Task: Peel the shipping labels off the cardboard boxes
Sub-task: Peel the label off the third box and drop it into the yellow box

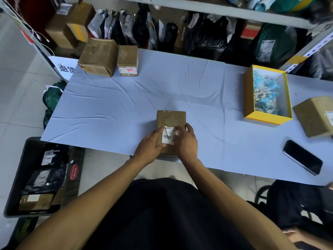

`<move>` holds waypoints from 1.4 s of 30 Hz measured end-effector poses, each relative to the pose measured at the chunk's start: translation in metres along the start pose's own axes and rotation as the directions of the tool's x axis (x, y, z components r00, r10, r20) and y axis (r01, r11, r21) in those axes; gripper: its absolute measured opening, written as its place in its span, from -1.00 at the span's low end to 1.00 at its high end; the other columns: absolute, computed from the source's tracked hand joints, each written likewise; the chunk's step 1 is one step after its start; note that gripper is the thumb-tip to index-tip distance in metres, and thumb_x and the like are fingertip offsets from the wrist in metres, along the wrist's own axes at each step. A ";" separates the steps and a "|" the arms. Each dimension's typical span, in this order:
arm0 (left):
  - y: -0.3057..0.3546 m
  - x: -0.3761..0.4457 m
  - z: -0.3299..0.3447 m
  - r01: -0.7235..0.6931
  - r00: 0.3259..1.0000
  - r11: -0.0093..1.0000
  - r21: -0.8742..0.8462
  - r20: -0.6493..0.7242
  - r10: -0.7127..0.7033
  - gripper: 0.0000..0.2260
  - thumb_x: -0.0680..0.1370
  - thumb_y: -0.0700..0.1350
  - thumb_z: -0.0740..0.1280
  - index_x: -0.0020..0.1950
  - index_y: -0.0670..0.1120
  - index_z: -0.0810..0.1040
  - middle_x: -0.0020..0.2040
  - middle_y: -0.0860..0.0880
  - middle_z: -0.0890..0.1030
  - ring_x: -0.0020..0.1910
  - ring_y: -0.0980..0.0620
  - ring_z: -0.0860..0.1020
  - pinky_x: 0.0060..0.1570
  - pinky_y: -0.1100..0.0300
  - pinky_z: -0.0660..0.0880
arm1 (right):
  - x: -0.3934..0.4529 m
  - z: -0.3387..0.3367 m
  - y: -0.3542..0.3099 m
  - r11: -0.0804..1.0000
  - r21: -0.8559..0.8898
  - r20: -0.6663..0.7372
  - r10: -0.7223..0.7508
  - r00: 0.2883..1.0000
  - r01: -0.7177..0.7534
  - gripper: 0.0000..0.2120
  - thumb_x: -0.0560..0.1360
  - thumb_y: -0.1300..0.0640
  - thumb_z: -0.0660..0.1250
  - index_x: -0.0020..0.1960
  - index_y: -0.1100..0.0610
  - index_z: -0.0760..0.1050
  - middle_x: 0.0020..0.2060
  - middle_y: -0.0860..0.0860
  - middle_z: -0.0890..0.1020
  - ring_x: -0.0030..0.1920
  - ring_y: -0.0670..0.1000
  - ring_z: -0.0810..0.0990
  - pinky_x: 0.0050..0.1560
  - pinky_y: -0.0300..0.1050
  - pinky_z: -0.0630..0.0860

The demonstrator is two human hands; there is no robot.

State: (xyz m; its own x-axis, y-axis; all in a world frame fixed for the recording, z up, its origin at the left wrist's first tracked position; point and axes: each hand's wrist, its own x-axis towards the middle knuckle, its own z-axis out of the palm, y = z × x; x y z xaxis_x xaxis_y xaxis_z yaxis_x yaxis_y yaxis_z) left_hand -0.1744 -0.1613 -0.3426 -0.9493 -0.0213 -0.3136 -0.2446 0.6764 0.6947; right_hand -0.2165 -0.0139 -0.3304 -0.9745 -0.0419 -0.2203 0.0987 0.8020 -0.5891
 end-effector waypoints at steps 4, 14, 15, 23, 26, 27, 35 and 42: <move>0.000 0.002 0.002 0.014 1.000 1.000 0.004 -0.002 -0.014 -0.38 0.57 -0.01 0.34 0.56 0.19 0.14 0.47 -0.01 0.38 0.36 -0.07 0.43 0.30 0.05 0.46 | 0.005 -0.002 -0.001 0.999 -0.004 0.015 0.050 0.999 -0.050 -0.71 0.49 0.17 0.24 0.20 0.03 0.48 0.39 0.02 0.32 0.14 0.19 0.54 -0.03 -0.07 0.45; -0.001 0.003 0.000 0.019 1.000 1.000 0.013 0.009 -0.020 -0.37 0.56 0.02 0.35 0.55 0.22 0.13 0.43 -0.03 0.40 0.33 -0.07 0.44 0.27 0.01 0.48 | 0.008 -0.002 0.001 0.997 0.066 0.012 0.050 0.999 -0.051 -0.74 0.46 0.23 0.27 0.14 0.10 0.44 0.34 0.07 0.32 0.14 0.26 0.48 -0.12 -0.08 0.38; 0.000 0.003 -0.001 0.015 1.000 1.000 0.016 0.010 -0.015 -0.37 0.56 0.02 0.35 0.55 0.22 0.13 0.44 -0.03 0.40 0.34 -0.07 0.44 0.27 0.01 0.48 | 0.007 -0.001 0.002 0.996 0.078 0.005 0.037 0.999 -0.037 -0.70 0.46 0.23 0.27 0.19 0.07 0.44 0.35 0.06 0.33 0.13 0.24 0.49 -0.10 -0.08 0.40; 0.002 0.003 -0.001 0.011 1.000 0.999 0.044 0.011 -0.012 -0.35 0.56 0.01 0.36 0.55 0.23 0.11 0.43 -0.04 0.39 0.34 -0.08 0.44 0.26 0.04 0.48 | 0.003 0.002 0.007 0.994 0.108 0.004 0.031 1.000 -0.031 -0.67 0.49 0.22 0.27 0.21 -0.01 0.56 0.41 -0.02 0.37 0.15 0.11 0.56 0.03 -0.09 0.50; 0.002 0.003 -0.002 0.018 1.000 0.998 0.058 0.012 -0.019 -0.36 0.56 0.02 0.36 0.56 0.21 0.11 0.43 -0.05 0.39 0.34 -0.08 0.44 0.24 0.06 0.49 | 0.008 -0.001 0.004 0.990 0.127 0.003 0.062 0.998 -0.062 -0.73 0.45 0.23 0.31 0.12 0.04 0.58 0.36 -0.02 0.39 0.13 0.11 0.56 -0.01 -0.13 0.46; 0.003 0.004 -0.002 0.019 1.000 0.998 0.061 0.014 -0.020 -0.36 0.56 0.02 0.36 0.56 0.20 0.11 0.43 -0.05 0.39 0.33 -0.08 0.44 0.24 0.06 0.49 | 0.010 -0.001 0.003 0.989 0.132 0.005 0.071 0.997 -0.071 -0.74 0.44 0.24 0.32 0.10 0.06 0.58 0.35 0.00 0.40 0.14 0.12 0.55 0.00 -0.13 0.46; 0.003 0.005 -0.005 0.027 0.999 0.998 0.049 0.025 -0.028 -0.35 0.55 0.02 0.37 0.55 0.22 0.12 0.41 -0.06 0.40 0.31 -0.08 0.45 0.24 0.02 0.51 | 0.007 -0.001 0.003 0.987 0.159 -0.011 0.023 1.000 -0.021 -0.66 0.42 0.27 0.30 0.16 0.04 0.56 0.32 0.00 0.44 0.14 0.09 0.54 -0.05 -0.18 0.40; 0.001 0.005 -0.002 0.036 0.999 0.999 0.036 0.028 -0.037 -0.35 0.55 0.04 0.36 0.55 0.24 0.11 0.43 -0.04 0.38 0.33 -0.07 0.44 0.25 0.06 0.50 | 0.017 0.001 -0.002 0.989 0.092 -0.090 0.124 0.988 -0.115 -0.84 0.44 0.14 0.33 -0.06 0.07 0.66 0.19 -0.03 0.54 0.05 0.08 0.59 -0.07 -0.09 0.52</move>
State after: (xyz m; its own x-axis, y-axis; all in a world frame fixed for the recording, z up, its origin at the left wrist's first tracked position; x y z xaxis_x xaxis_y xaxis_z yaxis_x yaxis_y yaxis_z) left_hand -0.1798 -0.1620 -0.3427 -0.9339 -0.0256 -0.3566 -0.2710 0.7013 0.6594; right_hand -0.2326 -0.0169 -0.3341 -0.9690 0.1112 -0.2208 0.2285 0.7436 -0.6284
